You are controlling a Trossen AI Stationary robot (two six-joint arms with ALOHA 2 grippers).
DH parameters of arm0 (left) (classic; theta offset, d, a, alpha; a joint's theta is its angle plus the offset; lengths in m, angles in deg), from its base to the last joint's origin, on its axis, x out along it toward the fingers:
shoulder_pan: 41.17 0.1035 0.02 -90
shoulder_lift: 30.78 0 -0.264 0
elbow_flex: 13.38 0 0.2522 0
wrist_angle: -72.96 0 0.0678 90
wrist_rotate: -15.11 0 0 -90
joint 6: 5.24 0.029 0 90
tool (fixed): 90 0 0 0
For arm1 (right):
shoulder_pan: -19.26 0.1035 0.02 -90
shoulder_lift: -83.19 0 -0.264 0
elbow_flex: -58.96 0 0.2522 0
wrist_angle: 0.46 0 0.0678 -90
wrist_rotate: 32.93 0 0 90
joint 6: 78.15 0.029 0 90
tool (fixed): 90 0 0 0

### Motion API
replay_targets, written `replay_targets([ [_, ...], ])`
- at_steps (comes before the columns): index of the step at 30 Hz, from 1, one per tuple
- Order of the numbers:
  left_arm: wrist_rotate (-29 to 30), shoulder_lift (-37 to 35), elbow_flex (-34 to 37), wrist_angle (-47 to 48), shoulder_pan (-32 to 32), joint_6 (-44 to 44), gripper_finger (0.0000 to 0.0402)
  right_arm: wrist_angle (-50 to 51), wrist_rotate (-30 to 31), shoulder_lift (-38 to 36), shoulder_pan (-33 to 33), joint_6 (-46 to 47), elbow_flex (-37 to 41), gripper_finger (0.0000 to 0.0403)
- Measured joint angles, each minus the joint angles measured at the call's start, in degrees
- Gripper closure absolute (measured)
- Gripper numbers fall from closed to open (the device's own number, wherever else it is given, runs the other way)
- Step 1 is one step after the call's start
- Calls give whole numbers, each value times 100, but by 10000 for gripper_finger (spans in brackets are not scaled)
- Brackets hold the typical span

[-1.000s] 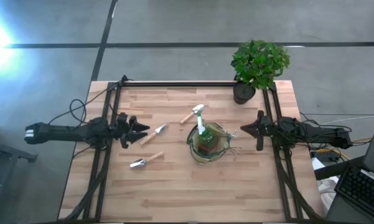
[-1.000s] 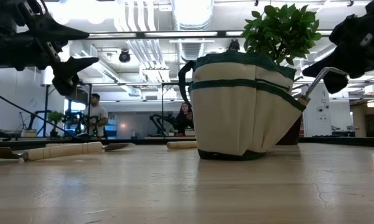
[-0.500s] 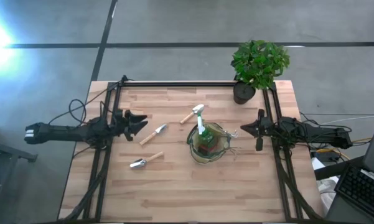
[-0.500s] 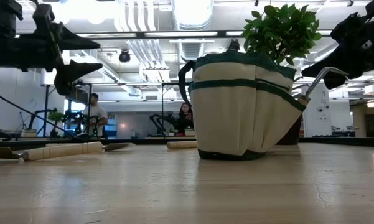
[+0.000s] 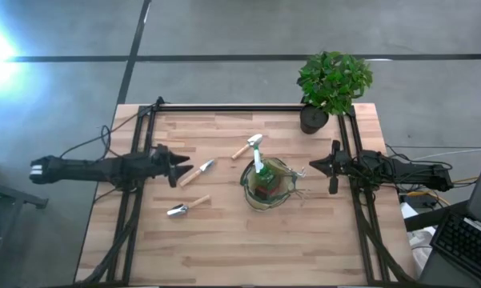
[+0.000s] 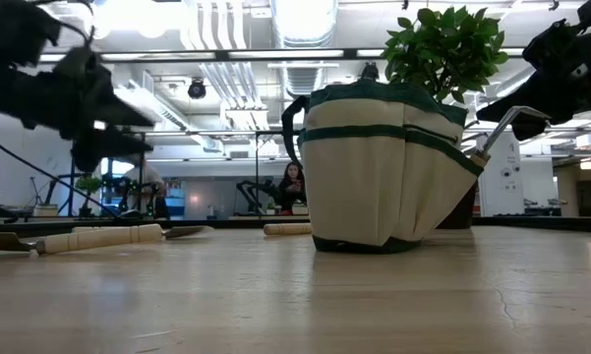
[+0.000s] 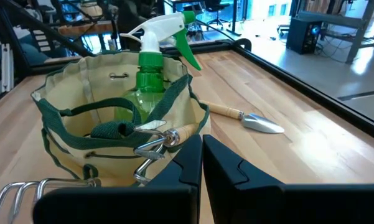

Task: Pick & Place Garden tools in Gardening bag
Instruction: Put the middle brown trowel into the green gardening bag

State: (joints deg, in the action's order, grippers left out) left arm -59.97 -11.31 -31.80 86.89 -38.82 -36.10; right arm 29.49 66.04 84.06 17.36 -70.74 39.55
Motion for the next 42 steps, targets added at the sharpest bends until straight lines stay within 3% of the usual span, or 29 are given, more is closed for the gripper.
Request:
replay_targets([
  [6,125,251,-549,1167,0,-116,156,0,0,1,1,8,0,394],
  [14,159,1092,-1077,1431,0,294,156,-2,0,1,1,8,0,394],
  [24,101,2462,-1321,1603,2,-54,156,-4,-2,-1,1,6,-2,394],
  [42,-75,3879,-1758,1839,2,-277,156,-11,2,1,-1,6,-2,394],
])
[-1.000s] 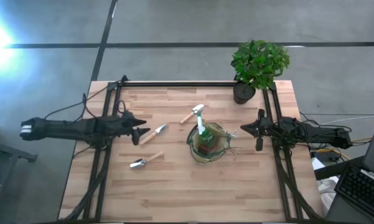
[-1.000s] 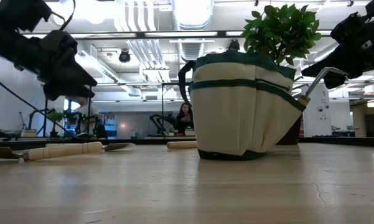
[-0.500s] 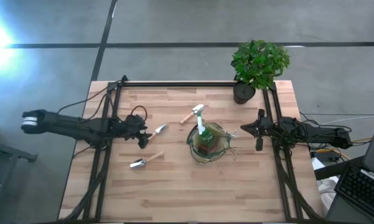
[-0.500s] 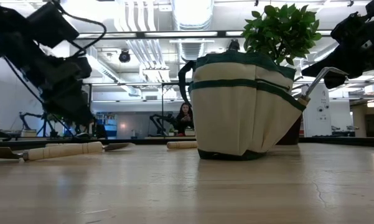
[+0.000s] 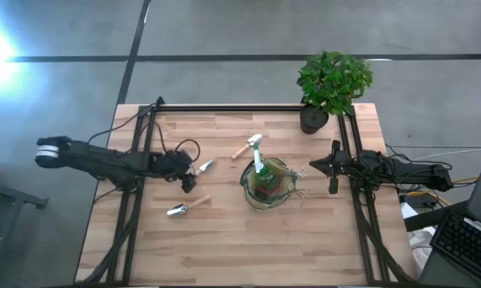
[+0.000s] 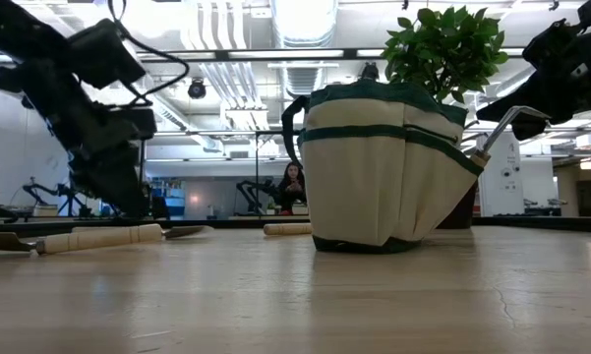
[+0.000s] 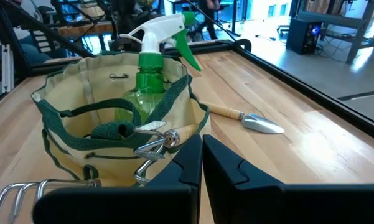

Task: Pick & Place Garden tools in Gardening bag
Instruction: Put the middle brown trowel into the green gardening bag

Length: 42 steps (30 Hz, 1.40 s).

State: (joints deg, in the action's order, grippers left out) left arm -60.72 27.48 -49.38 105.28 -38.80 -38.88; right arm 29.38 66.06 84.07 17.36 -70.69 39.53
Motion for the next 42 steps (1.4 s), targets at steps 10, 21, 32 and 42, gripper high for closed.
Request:
replay_targets([
  [10,77,445,0,-69,1,-73,156,0,1,1,0,0,0,394],
  [21,244,635,0,-358,2,-19,156,0,1,1,-1,0,0,394],
  [32,380,1153,0,-759,87,213,156,0,1,1,1,-2,0,394],
  [42,454,1570,-11,-1303,107,89,156,0,3,-2,2,-2,0,394],
])
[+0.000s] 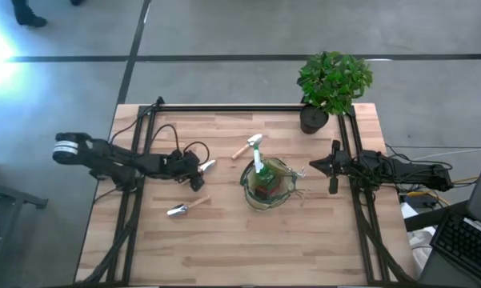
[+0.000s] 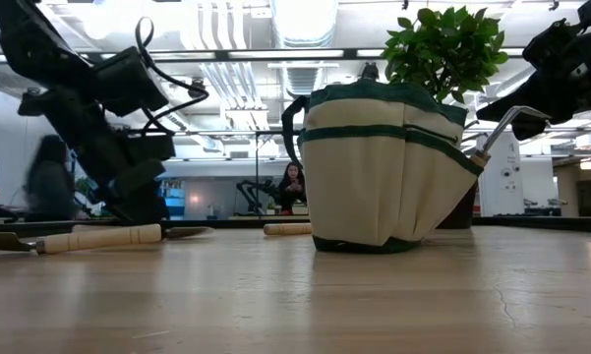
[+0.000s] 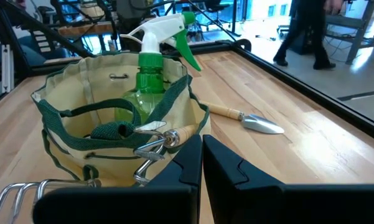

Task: Pick & Place Garden tools in Gardening bag
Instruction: Put the middle brown trowel into the green gardening bag

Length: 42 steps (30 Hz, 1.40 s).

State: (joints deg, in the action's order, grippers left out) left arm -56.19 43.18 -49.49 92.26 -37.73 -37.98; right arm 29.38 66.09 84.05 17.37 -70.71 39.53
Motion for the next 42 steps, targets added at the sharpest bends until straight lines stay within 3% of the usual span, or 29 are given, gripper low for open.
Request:
replay_targets([
  [6,8,213,-2,-6,-22,-150,160,0,-2,0,0,1,0,394],
  [10,11,376,-2,46,-27,-253,186,0,0,0,0,0,0,394],
  [19,-168,261,0,128,-24,-250,332,0,0,0,0,0,0,394],
  [29,-457,-308,-36,223,-39,-317,336,0,-2,0,0,0,0,394],
  [34,-25,-516,-239,50,-41,-57,336,0,0,0,0,0,0,394],
  [42,437,-841,-361,-1433,-196,791,336,0,-2,1,-2,2,0,394],
])
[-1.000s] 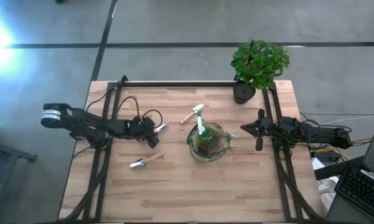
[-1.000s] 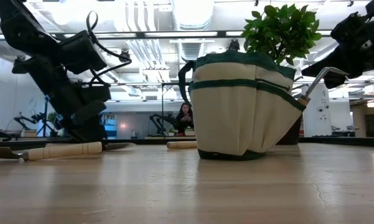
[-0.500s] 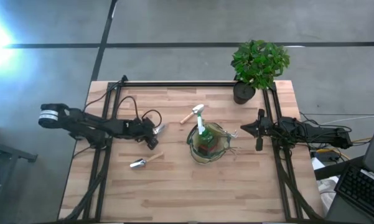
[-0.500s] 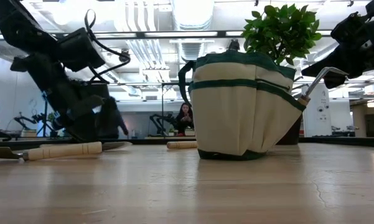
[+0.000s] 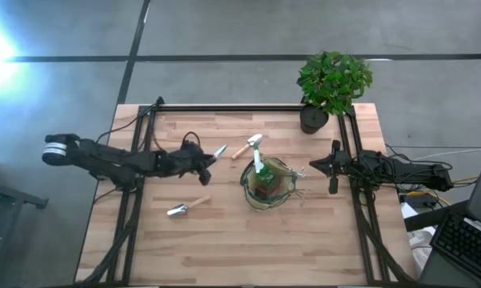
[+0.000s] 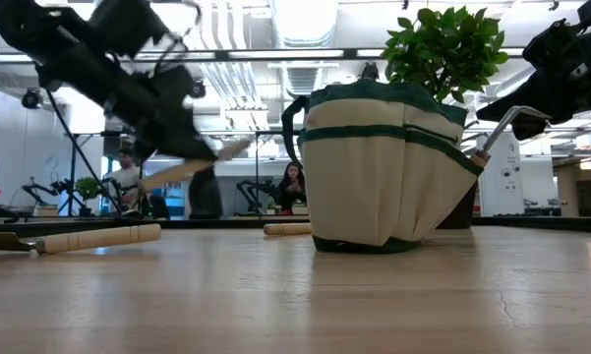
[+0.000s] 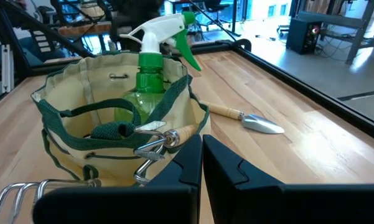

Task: Pick & Place Garden tools in Gardening bag
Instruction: Put the middle brown trowel into the green gardening bag

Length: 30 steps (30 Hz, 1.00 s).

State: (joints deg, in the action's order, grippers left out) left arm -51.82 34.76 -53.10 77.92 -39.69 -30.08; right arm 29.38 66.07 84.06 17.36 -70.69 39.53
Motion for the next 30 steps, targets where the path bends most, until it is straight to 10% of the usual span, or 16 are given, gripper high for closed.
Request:
replay_targets([
  [14,-4,-8,115,-3577,-1079,2103,336,0,1,-1,2,-1,0,394],
  [30,-2461,895,471,-7121,-1242,2784,336,0,0,-1,2,0,0,394],
])
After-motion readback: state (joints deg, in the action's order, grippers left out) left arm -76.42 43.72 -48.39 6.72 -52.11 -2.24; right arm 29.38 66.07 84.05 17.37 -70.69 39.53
